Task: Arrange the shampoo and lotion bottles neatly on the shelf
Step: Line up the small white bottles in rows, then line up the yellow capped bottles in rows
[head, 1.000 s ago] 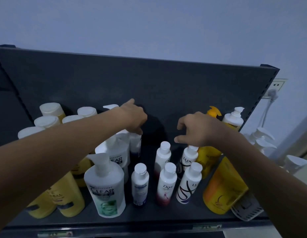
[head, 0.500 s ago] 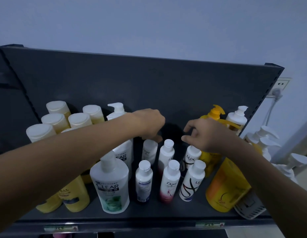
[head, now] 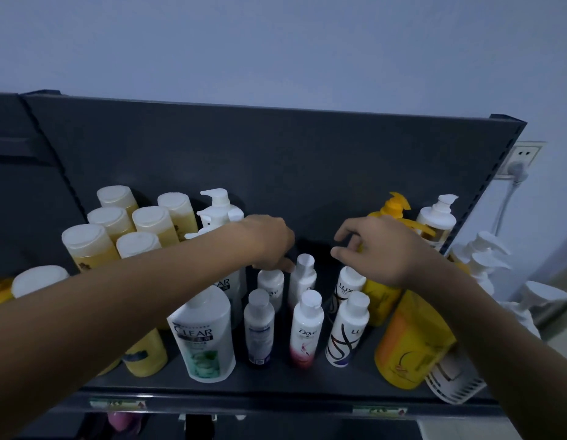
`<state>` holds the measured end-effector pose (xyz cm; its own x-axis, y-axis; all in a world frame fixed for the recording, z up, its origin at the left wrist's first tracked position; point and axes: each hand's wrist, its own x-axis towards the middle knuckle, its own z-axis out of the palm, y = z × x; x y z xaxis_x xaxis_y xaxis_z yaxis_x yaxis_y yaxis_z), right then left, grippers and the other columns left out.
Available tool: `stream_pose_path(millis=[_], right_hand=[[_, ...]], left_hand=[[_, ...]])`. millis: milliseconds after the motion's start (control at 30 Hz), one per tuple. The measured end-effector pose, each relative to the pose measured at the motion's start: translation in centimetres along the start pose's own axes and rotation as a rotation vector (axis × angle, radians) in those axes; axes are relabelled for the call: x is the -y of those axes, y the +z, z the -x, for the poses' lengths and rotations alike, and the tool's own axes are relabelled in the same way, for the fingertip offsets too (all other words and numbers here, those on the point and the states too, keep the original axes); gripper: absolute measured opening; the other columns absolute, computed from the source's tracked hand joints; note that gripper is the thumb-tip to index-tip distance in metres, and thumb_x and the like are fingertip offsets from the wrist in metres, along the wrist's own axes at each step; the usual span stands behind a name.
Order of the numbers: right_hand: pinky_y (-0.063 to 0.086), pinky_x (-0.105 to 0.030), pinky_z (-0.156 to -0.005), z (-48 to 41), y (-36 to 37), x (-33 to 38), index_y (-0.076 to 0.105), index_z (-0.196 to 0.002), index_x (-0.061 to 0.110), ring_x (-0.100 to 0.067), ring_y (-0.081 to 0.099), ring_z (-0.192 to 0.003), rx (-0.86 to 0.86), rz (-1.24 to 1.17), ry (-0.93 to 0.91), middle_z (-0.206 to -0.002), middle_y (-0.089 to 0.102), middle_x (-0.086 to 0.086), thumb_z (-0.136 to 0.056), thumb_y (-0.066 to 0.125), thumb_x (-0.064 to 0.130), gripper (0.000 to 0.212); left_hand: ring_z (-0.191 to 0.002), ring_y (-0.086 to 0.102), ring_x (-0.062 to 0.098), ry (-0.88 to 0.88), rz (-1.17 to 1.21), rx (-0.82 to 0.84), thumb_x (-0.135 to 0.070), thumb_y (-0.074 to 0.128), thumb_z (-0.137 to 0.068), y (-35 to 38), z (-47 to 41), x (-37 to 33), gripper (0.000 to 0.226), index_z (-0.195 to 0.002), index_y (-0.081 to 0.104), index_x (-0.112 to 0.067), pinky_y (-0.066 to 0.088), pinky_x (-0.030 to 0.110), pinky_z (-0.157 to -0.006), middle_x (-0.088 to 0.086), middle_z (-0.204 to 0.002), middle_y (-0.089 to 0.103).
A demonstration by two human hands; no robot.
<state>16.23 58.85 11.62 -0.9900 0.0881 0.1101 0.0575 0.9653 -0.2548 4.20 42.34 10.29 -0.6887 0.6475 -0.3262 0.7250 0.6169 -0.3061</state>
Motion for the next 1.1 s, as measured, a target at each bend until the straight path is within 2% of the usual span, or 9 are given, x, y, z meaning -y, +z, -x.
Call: stream_pose_path(millis=[133, 233, 300, 433, 567, 700, 867, 967, 1100], right_hand=[[0.059, -0.042, -0.073, 0.2, -0.7, 0.2, 0.069, -0.109, 0.024, -0.01, 0.067, -0.084, -0.014, -0.035, -0.041, -0.082, 0.076, 0.005, -0.095, 0.064, 0.042, 0.024], [0.06, -0.042, -0.073, 0.1, -0.7, 1.2, 0.069, -0.11, 0.026, -0.012, 0.066, -0.088, -0.022, -0.075, -0.087, -0.086, 0.074, 0.008, -0.094, 0.064, 0.044, 0.025], [0.06, -0.041, -0.077, -0.2, -0.6, 2.6, 0.07, -0.108, 0.028, -0.014, 0.067, -0.091, -0.043, -0.102, -0.124, -0.092, 0.072, 0.01, -0.091, 0.065, 0.046, 0.025], [0.059, -0.042, -0.082, -0.4, -0.2, 6.6, 0.07, -0.11, 0.026, -0.015, 0.065, -0.096, -0.01, -0.113, -0.209, -0.103, 0.068, 0.008, -0.091, 0.065, 0.045, 0.028], [0.058, -0.042, -0.084, -1.2, -0.3, 10.6, 0.07, -0.111, 0.026, -0.015, 0.064, -0.095, -0.002, -0.088, -0.26, -0.102, 0.066, 0.009, -0.091, 0.065, 0.045, 0.029], [0.057, -0.04, -0.088, -1.8, -0.1, 15.5, 0.069, -0.118, 0.026, -0.014, 0.065, -0.101, 0.004, -0.113, -0.29, -0.113, 0.067, 0.008, -0.092, 0.065, 0.046, 0.033], [0.055, -0.033, -0.087, -2.7, 1.5, 22.5, 0.07, -0.115, 0.028, -0.007, 0.063, -0.097, 0.009, -0.128, -0.29, -0.105, 0.067, 0.013, -0.09, 0.067, 0.05, 0.033], [0.056, -0.031, -0.086, -3.0, 2.8, 25.8, 0.068, -0.117, 0.032, -0.004, 0.064, -0.096, 0.052, -0.152, -0.283, -0.101, 0.067, 0.015, -0.086, 0.07, 0.055, 0.039], [0.057, -0.033, -0.088, -3.1, 4.5, 27.5, 0.062, -0.127, 0.033, -0.004, 0.064, -0.097, 0.193, -0.078, -0.233, -0.107, 0.063, 0.016, -0.078, 0.076, 0.059, 0.057]], left_hand=[[-0.057, 0.05, 0.019, -0.055, 0.061, -0.169, -0.059, 0.051, -0.099, -1.3, 1.7, 1.0, 0.054, -0.068, 0.052, -0.015, 0.041, 0.031, -0.056, 0.003, -0.069, 0.054], [-0.08, 0.067, 0.027, -0.11, 0.117, -0.315, -0.06, 0.051, -0.097, -1.4, 4.2, 3.1, 0.045, -0.091, 0.071, -0.02, 0.054, 0.036, -0.068, 0.003, -0.089, 0.069], [-0.082, 0.069, 0.023, -0.146, 0.199, -0.382, -0.061, 0.05, -0.096, -0.9, 6.6, 4.9, 0.042, -0.097, 0.074, -0.027, 0.059, 0.041, -0.074, -0.002, -0.091, 0.072], [-0.08, 0.07, 0.01, -0.178, 0.314, -0.357, -0.061, 0.052, -0.095, 0.9, 11.8, 8.6, 0.038, -0.093, 0.075, -0.031, 0.061, 0.042, -0.075, -0.011, -0.085, 0.075], [-0.086, 0.068, 0.001, -0.189, 0.377, -0.344, -0.057, 0.055, -0.095, 2.8, 16.4, 12.5, 0.033, -0.101, 0.075, -0.032, 0.059, 0.032, -0.08, -0.017, -0.094, 0.074], [-0.083, 0.065, -0.006, -0.195, 0.404, -0.415, -0.05, 0.06, -0.096, 4.8, 20.2, 16.8, 0.022, -0.1, 0.075, -0.035, 0.051, 0.019, -0.072, -0.021, -0.091, 0.073], [-0.088, 0.069, 0.001, -0.166, 0.402, -0.438, -0.054, 0.059, -0.094, 8.1, 22.9, 22.5, 0.026, -0.101, 0.075, -0.034, 0.059, 0.036, -0.082, -0.018, -0.093, 0.075], [-0.091, 0.069, 0.001, -0.104, 0.432, -0.435, -0.057, 0.059, -0.094, 10.2, 23.7, 24.4, 0.029, -0.103, 0.075, -0.035, 0.059, 0.035, -0.084, -0.019, -0.096, 0.075], [-0.099, 0.064, 0.001, 0.038, 0.432, -0.362, -0.057, 0.064, -0.091, 12.3, 23.2, 24.5, 0.042, -0.124, 0.069, -0.031, 0.056, 0.032, -0.09, -0.013, -0.115, 0.069]])
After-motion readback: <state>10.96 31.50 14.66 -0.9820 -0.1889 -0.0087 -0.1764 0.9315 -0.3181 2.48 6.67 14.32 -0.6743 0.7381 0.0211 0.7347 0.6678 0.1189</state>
